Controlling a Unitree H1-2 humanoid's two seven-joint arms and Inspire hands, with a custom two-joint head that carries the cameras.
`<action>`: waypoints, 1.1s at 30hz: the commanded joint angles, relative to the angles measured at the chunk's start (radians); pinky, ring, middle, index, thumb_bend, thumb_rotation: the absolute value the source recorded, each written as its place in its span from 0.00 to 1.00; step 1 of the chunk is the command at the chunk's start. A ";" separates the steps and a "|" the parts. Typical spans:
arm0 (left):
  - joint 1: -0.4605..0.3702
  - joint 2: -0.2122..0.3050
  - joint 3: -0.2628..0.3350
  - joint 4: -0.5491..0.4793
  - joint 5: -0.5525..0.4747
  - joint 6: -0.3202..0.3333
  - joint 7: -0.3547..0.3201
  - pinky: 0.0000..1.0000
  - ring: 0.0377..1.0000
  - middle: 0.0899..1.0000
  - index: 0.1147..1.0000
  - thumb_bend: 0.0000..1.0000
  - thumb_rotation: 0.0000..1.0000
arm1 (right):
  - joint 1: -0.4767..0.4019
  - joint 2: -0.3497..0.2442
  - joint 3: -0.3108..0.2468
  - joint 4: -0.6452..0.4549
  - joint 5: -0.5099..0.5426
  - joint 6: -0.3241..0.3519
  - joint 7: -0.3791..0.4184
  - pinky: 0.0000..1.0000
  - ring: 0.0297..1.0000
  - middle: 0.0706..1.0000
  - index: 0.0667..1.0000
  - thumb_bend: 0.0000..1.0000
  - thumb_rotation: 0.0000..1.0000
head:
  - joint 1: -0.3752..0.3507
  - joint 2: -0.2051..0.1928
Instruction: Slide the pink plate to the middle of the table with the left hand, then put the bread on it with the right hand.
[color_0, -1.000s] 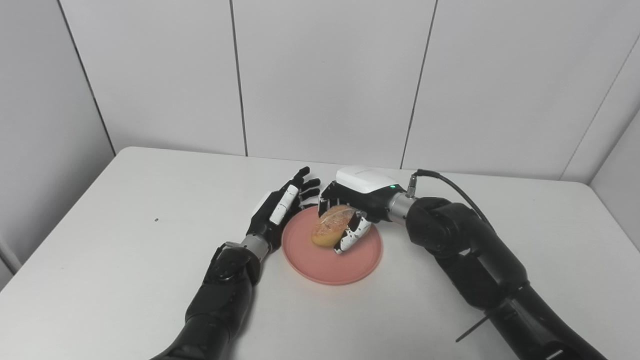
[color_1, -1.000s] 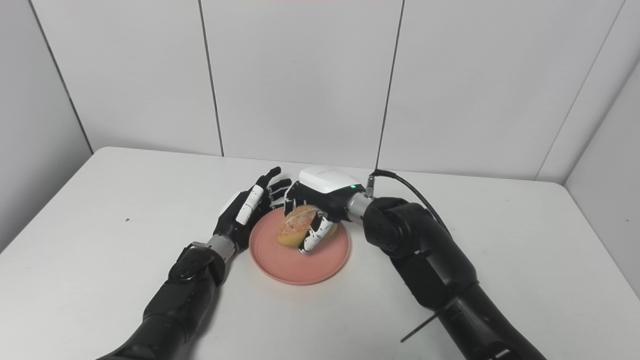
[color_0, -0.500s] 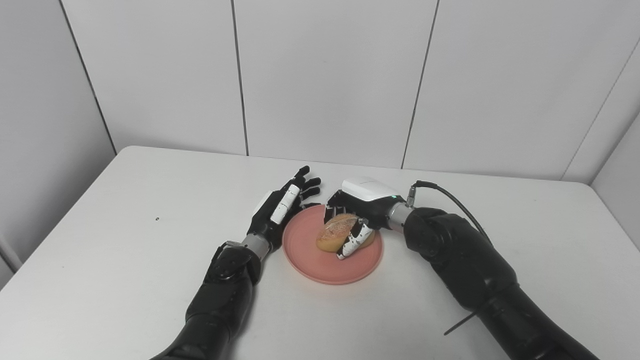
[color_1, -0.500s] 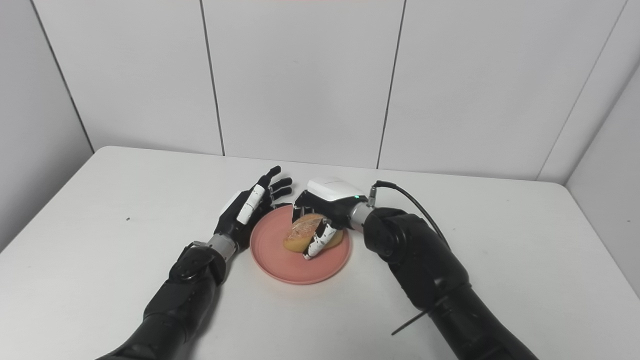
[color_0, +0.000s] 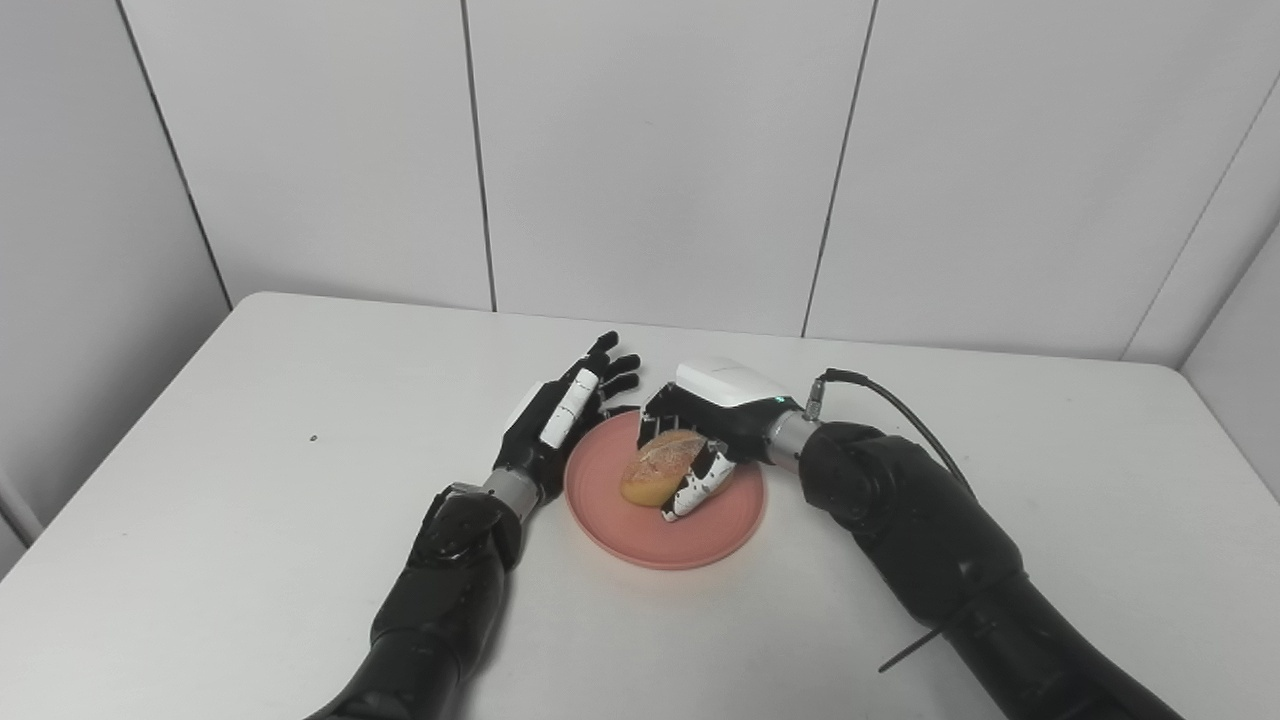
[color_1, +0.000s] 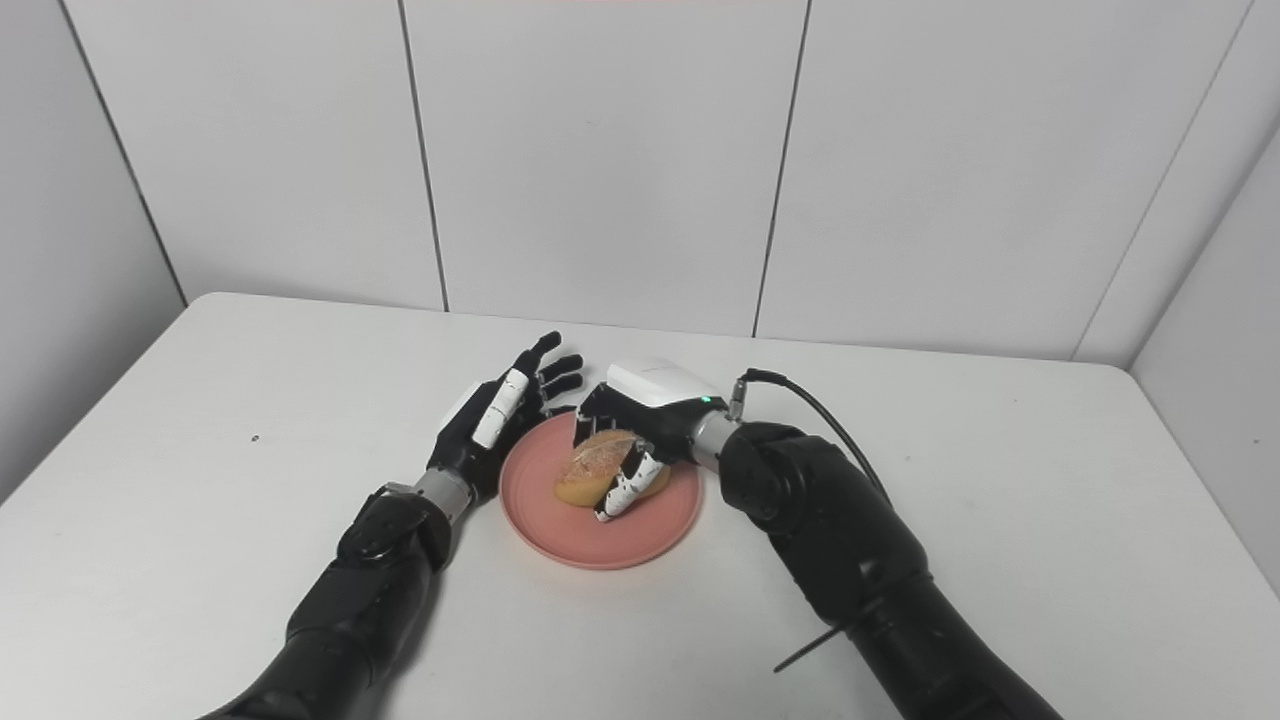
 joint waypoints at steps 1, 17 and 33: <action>0.083 -0.028 -0.004 0.050 0.001 0.043 0.009 0.73 0.89 0.87 0.93 0.94 0.81 | -0.038 -0.001 -0.010 -0.025 0.014 -0.031 -0.028 0.44 0.48 0.48 0.43 0.53 0.00 | 0.000 0.001; 0.064 -0.022 -0.012 0.080 0.004 0.015 -0.010 0.74 0.92 0.97 0.94 0.93 0.84 | -0.008 -0.027 -0.032 -0.091 0.028 -0.029 -0.039 0.68 0.84 0.85 0.74 1.00 0.38 | -0.010 0.001; 0.054 -0.030 0.018 0.094 -0.016 0.006 0.008 0.72 0.88 0.88 0.95 0.94 0.86 | 0.098 -0.028 -0.153 -0.213 0.080 -0.038 -0.198 0.63 0.76 0.78 0.71 0.91 0.60 | -0.013 -0.001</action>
